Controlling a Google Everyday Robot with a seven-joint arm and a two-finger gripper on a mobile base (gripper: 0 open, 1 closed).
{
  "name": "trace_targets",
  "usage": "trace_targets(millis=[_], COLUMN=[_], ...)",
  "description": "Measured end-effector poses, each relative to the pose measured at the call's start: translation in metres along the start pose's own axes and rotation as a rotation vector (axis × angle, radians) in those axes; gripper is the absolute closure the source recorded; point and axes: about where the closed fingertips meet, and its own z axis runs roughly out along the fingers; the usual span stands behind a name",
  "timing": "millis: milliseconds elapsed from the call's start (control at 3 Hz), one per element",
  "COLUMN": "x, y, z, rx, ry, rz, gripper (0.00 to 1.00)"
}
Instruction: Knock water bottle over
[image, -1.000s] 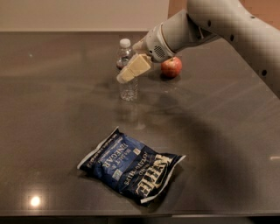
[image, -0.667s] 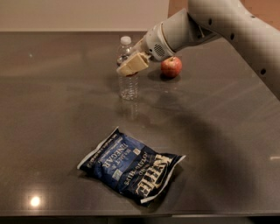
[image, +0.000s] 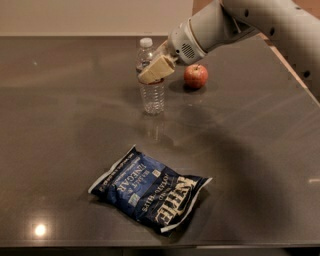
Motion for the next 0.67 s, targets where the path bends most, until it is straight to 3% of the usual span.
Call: trace_targets(millis=[333,667], x=[0.008,0.031], y=[0.004,0.005], z=[-0.021,-0.045], rx=[0.015,0.022], ry=[0.156,0.368], rz=[-0.047,-0.111], gripper=[1.0,1.0])
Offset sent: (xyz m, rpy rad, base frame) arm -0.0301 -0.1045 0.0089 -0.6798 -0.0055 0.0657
